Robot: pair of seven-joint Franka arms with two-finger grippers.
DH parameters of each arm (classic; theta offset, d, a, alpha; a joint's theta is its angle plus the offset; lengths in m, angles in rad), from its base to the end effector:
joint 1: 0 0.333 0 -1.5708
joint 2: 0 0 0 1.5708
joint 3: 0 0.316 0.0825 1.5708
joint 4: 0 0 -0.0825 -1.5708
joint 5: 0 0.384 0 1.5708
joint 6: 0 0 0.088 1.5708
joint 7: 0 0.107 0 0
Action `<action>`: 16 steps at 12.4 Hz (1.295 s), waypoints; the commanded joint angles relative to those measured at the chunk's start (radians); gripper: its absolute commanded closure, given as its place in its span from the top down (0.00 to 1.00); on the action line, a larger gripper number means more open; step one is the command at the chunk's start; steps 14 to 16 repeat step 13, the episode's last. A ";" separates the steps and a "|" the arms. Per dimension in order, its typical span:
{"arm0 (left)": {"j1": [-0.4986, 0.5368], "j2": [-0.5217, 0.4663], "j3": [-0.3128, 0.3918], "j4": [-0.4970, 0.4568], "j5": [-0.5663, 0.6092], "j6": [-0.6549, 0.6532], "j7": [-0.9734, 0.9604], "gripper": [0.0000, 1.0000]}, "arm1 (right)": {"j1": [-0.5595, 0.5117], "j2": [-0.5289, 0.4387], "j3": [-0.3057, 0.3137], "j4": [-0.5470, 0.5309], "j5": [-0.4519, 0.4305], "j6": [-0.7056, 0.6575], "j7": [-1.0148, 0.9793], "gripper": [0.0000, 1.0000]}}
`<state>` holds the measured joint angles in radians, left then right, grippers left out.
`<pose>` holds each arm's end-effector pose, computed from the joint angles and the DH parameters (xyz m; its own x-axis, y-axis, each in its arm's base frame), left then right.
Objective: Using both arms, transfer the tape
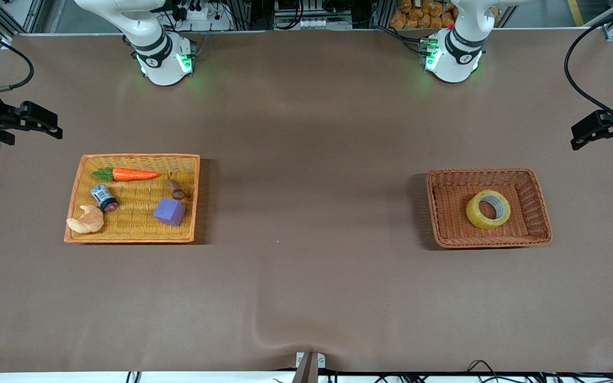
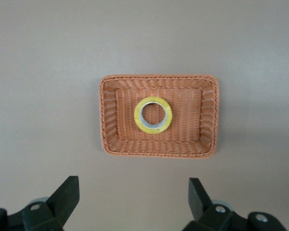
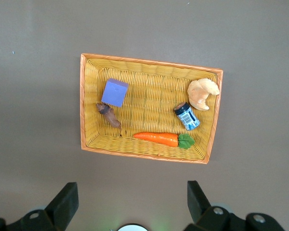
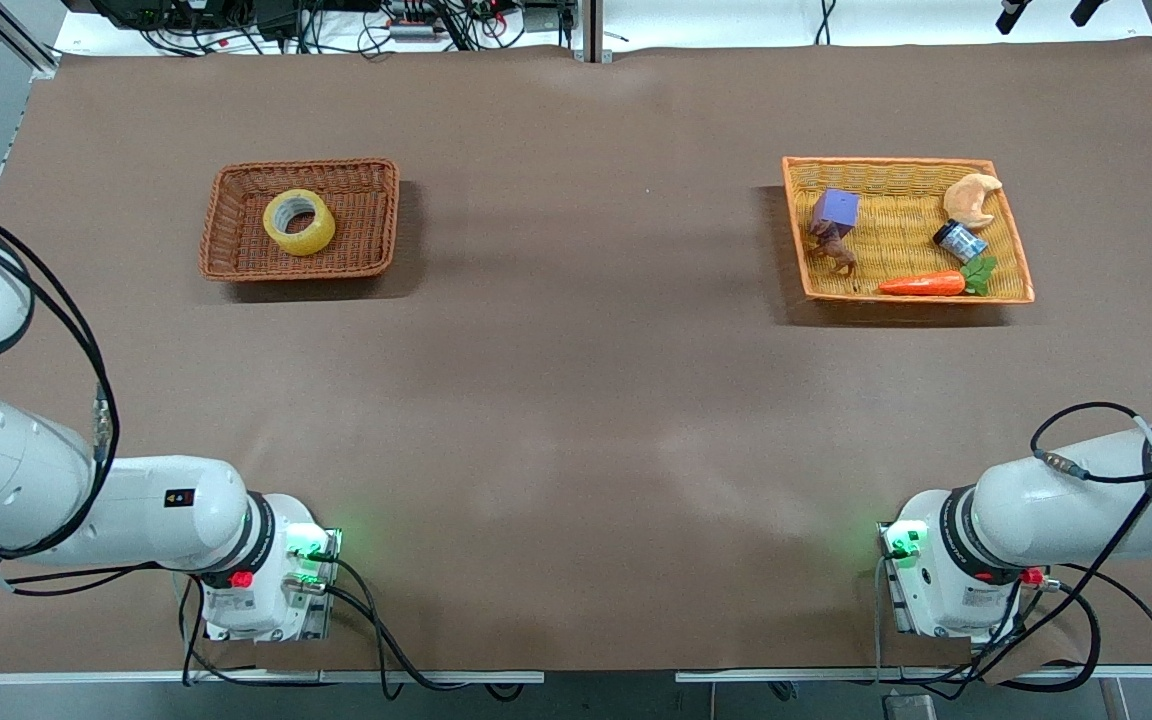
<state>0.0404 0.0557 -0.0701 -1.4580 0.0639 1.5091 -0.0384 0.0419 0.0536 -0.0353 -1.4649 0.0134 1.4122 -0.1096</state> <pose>0.5661 -0.0084 0.6411 0.9999 0.0127 -0.0021 0.0125 -0.9981 -0.0600 0.5546 0.0059 0.6309 0.9876 0.1178 -0.1042 0.1161 -0.9930 -0.0230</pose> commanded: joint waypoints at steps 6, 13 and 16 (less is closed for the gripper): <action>-0.004 -0.043 0.009 -0.062 -0.053 -0.036 0.009 1.00 | 0.000 0.005 -0.006 -0.005 0.008 0.027 0.002 1.00; -0.004 -0.042 0.010 -0.059 -0.055 -0.038 -0.003 1.00 | -0.007 0.000 -0.009 -0.006 0.007 0.113 0.002 1.00; -0.004 -0.042 0.010 -0.059 -0.055 -0.038 -0.003 1.00 | -0.007 0.000 -0.009 -0.006 0.007 0.113 0.002 1.00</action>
